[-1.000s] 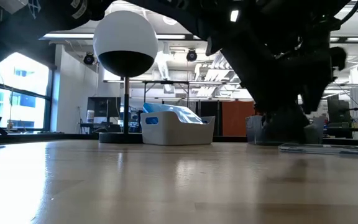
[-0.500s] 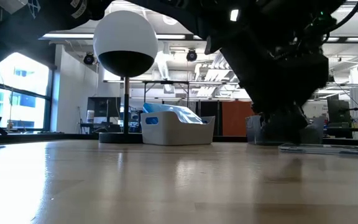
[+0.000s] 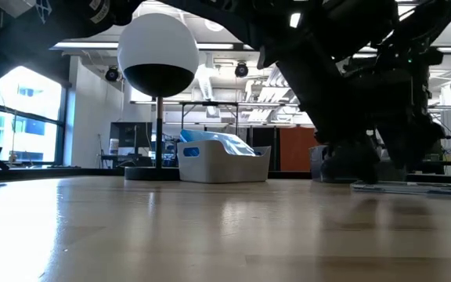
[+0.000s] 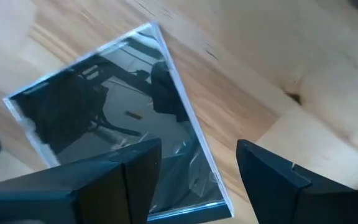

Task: Pick & place jewel cases by type
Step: Put the black CD case into the black bin

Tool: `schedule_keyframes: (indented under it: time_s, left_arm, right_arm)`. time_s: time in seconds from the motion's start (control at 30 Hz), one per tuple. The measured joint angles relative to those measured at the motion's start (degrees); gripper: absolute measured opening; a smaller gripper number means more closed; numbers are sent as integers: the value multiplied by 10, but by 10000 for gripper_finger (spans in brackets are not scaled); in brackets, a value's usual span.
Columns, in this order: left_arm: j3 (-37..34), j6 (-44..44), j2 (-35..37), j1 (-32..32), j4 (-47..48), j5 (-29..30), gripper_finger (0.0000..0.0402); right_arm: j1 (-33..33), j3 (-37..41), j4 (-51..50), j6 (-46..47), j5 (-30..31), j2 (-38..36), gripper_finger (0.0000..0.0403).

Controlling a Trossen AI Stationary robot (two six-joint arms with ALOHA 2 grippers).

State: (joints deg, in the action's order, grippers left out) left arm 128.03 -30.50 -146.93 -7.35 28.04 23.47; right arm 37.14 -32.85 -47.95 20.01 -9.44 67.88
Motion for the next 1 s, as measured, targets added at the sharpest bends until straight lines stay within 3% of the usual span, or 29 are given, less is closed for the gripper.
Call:
schedule_keyframes:
  time_s: [0.4,0.57,0.8,1.0]
  left_arm:
    - [0,-74,0,20,13,-18,123]
    - [0,-92,0,21,43,-6,124]
    - [0,-115,-3,23,5,-25,124]
    - [2,-142,-16,25,-25,-39,124]
  right_arm:
    - [20,47,46,31,-34,0,204]
    - [20,46,46,31,1,0,204]
    - [20,46,63,31,-36,0,204]
    - [20,46,72,30,-33,12,204]
